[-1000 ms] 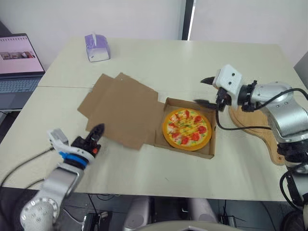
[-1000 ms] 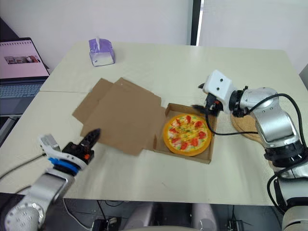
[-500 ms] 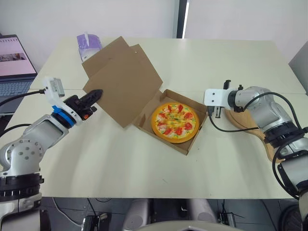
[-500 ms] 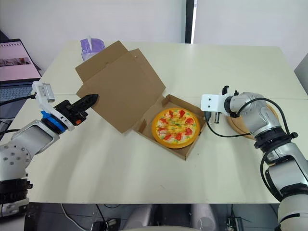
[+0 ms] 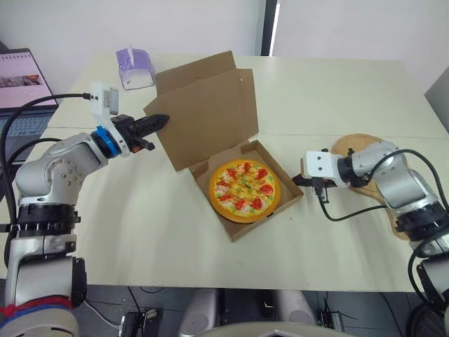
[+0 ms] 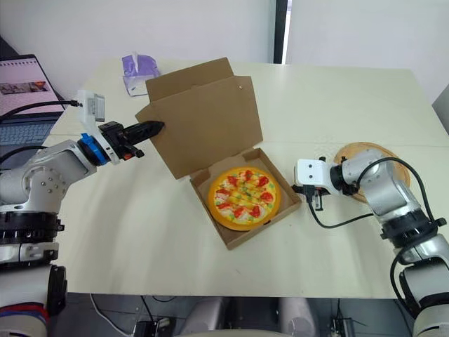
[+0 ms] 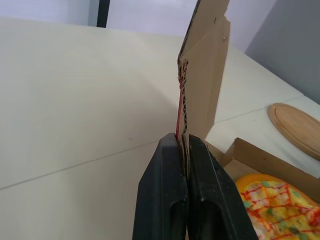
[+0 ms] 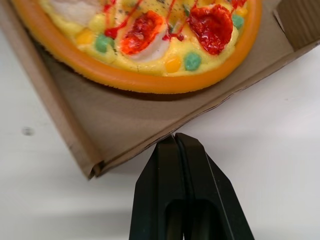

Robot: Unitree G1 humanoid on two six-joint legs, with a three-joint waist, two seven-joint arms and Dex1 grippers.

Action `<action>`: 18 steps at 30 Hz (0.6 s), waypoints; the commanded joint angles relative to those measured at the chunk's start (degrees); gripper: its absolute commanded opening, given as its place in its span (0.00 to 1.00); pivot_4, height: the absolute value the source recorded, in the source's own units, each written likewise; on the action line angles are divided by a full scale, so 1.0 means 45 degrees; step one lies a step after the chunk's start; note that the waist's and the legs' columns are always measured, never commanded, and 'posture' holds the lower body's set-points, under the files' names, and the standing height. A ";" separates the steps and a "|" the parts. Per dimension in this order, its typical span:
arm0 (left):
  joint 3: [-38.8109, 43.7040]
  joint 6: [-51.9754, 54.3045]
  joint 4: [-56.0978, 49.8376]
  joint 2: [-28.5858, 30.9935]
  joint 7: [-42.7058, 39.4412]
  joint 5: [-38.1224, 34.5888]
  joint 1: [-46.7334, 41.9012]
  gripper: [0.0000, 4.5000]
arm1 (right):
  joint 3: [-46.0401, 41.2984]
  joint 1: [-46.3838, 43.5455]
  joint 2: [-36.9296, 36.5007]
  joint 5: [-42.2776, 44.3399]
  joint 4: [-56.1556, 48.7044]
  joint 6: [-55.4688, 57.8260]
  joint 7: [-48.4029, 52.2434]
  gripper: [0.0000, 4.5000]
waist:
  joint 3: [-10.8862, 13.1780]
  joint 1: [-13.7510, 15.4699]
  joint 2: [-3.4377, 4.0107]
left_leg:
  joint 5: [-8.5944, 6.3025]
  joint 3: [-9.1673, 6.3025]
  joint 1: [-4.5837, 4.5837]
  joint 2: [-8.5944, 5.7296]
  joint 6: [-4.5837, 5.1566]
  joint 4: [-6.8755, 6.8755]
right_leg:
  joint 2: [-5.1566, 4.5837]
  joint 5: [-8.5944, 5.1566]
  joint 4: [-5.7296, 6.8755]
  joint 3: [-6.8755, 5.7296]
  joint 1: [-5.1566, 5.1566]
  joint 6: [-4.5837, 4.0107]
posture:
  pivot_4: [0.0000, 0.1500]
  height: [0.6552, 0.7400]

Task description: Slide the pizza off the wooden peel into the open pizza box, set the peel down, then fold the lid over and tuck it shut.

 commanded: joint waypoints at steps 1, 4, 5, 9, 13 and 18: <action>-0.0252 -0.1678 0.1388 -0.0441 -0.1593 0.1241 -0.1181 0.00 | -0.0687 0.0722 -0.0137 0.1117 -0.2512 0.1735 -0.0055 0.01 | 0.0000 0.0008 0.0000 | 0.0000 -0.0001 -0.0010 -0.0001 0.0000 0.0005 | -0.0001 0.0000 0.0001 -0.0001 -0.0006 0.0001 | 1.00 0.82; -0.0315 -0.3310 0.3087 -0.1167 -0.2613 0.2204 -0.2263 0.00 | -0.0921 0.1509 0.0037 0.1738 -0.4229 0.3219 -0.0614 0.01 | -0.0001 0.0027 -0.0001 | 0.0000 -0.0031 -0.0108 -0.0003 0.0000 0.0072 | -0.0004 0.0007 0.0018 -0.0027 -0.0071 0.0005 | 1.00 0.82; -0.0316 -0.3938 0.3637 -0.1391 -0.2959 0.2519 -0.2577 0.00 | -0.0899 0.1720 0.0115 0.1862 -0.4738 0.3636 -0.0836 0.01 | 0.0000 0.0026 -0.0002 | 0.0001 -0.0033 -0.0152 -0.0004 -0.0001 0.0092 | -0.0005 0.0017 0.0028 -0.0033 -0.0106 0.0001 | 1.00 0.82; -0.0242 -0.5987 0.5539 -0.2087 -0.4090 0.3524 -0.3579 0.00 | -0.0754 0.2325 0.0592 0.2151 -0.6029 0.4839 -0.1841 0.01 | 0.0000 0.0002 -0.0004 | 0.0002 -0.0023 -0.0162 -0.0011 -0.0002 0.0093 | -0.0008 0.0022 0.0030 -0.0028 -0.0123 0.0002 | 1.00 0.82; -0.0100 -0.7326 0.7062 -0.2399 -0.4767 0.4234 -0.4359 0.00 | -0.0990 0.2556 0.1040 0.1675 -0.5959 0.4369 -0.3155 0.01 | 0.0000 0.0003 -0.0007 | 0.0002 -0.0024 -0.0164 -0.0014 -0.0002 0.0092 | -0.0008 0.0022 0.0033 -0.0029 -0.0125 0.0003 | 1.00 0.82; 0.0119 -0.8723 0.7741 -0.2574 -0.5034 0.4770 -0.4854 0.00 | -0.3392 0.2705 0.1012 0.2880 -0.5373 0.4605 -0.3786 0.09 | 0.0004 0.0018 -0.0015 | 0.0002 -0.0030 -0.0187 -0.0035 0.0002 0.0092 | -0.0021 0.0028 0.0028 -0.0031 -0.0137 0.0014 | 1.00 0.82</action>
